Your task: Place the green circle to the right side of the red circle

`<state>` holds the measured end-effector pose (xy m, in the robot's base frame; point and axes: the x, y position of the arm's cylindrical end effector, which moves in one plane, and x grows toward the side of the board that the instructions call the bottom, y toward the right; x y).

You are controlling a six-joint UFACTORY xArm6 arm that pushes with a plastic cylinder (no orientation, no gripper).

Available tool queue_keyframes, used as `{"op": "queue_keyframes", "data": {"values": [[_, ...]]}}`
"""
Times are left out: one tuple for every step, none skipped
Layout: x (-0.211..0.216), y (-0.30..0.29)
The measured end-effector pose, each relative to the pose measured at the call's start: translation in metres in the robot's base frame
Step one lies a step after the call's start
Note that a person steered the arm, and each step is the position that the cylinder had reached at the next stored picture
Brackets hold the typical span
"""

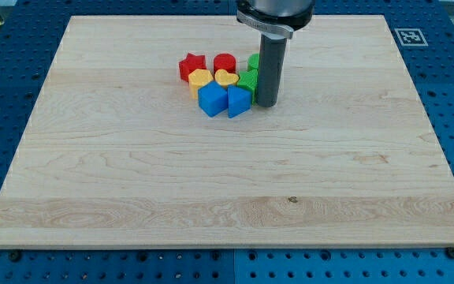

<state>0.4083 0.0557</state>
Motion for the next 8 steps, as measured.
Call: {"op": "queue_keyframes", "data": {"values": [[-0.003,0.025],[-0.014,0.052],[-0.054,0.047],[-0.073,0.037],[-0.073,0.034],[-0.073,0.025],[-0.073,0.012],[-0.073,0.007]]}}
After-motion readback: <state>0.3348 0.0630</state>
